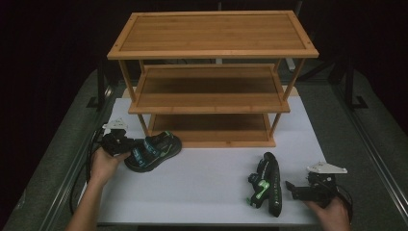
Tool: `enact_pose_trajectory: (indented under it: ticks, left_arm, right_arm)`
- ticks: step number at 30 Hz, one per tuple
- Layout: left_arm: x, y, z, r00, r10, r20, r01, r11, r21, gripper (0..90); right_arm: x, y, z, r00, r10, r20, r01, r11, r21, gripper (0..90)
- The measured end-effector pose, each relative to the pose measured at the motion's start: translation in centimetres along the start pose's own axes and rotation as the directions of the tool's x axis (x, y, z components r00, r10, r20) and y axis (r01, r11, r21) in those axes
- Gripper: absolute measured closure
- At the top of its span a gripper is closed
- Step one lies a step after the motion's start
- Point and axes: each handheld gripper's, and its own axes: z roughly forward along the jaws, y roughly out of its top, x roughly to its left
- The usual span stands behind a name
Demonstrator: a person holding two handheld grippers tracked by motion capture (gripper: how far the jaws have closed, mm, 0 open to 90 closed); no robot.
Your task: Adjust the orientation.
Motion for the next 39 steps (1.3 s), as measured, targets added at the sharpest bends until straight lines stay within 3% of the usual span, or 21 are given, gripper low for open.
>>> enact_pose_trajectory:
  ticks: [6,11,12,13,14,15,19,22,28,39]
  left_arm:
    - [0.8,-0.6,0.0,0.9991,-0.040,-0.013,0.039,0.9989,-0.024,90.0]
    - [0.9,-0.6,-1.4,0.9984,-0.049,-0.027,0.047,0.9969,-0.063,90.0]
    - [0.5,-0.5,-2.5,0.9979,-0.053,-0.038,0.049,0.9941,-0.097,86.4]
    - [0.5,-0.5,-2.5,0.9979,-0.053,-0.038,0.049,0.9941,-0.097,84.7]
    - [0.2,-0.3,-3.0,0.9983,-0.050,-0.028,0.047,0.9931,-0.107,84.7]
    - [-0.6,0.1,-3.9,0.9991,-0.041,-0.010,0.039,0.9912,-0.126,78.6]
    - [-2.1,1.1,-4.4,0.9998,-0.005,0.020,0.008,0.9925,-0.122,68.7]
    - [-3.4,1.8,-3.7,0.9972,0.016,0.072,-0.007,0.9932,-0.116,62.5]
    - [-5.1,3.0,-2.2,0.9933,0.056,0.101,-0.047,0.9948,-0.091,61.4]
    - [-6.7,4.5,1.2,0.9947,0.081,0.064,-0.080,0.9966,-0.018,64.5]
  right_arm:
    - [0.0,0.0,0.0,1.0000,0.000,0.000,0.000,1.000,-0.001,0.0]
    - [0.0,0.0,0.0,1.0000,-0.002,0.001,0.002,1.000,-0.003,0.0]
    - [0.0,0.0,0.0,1.0000,-0.002,0.000,0.002,1.000,-0.003,0.0]
    - [0.0,0.0,0.0,1.0000,-0.002,0.000,0.002,1.000,-0.003,0.0]
    - [0.0,0.0,0.0,1.0000,-0.002,0.000,0.002,1.000,-0.003,0.0]
    - [0.0,0.0,0.0,1.0000,0.000,0.000,0.000,1.000,-0.002,0.0]
    - [0.0,0.0,0.0,1.0000,0.000,0.000,0.000,1.000,-0.002,0.0]
    - [0.0,0.0,0.0,1.0000,-0.002,0.001,0.002,1.000,-0.003,0.0]
    - [0.0,0.0,0.0,1.0000,-0.001,0.000,0.001,1.000,-0.002,0.0]
    - [0.0,0.0,0.0,1.0000,-0.001,0.000,0.001,1.000,-0.001,0.0]
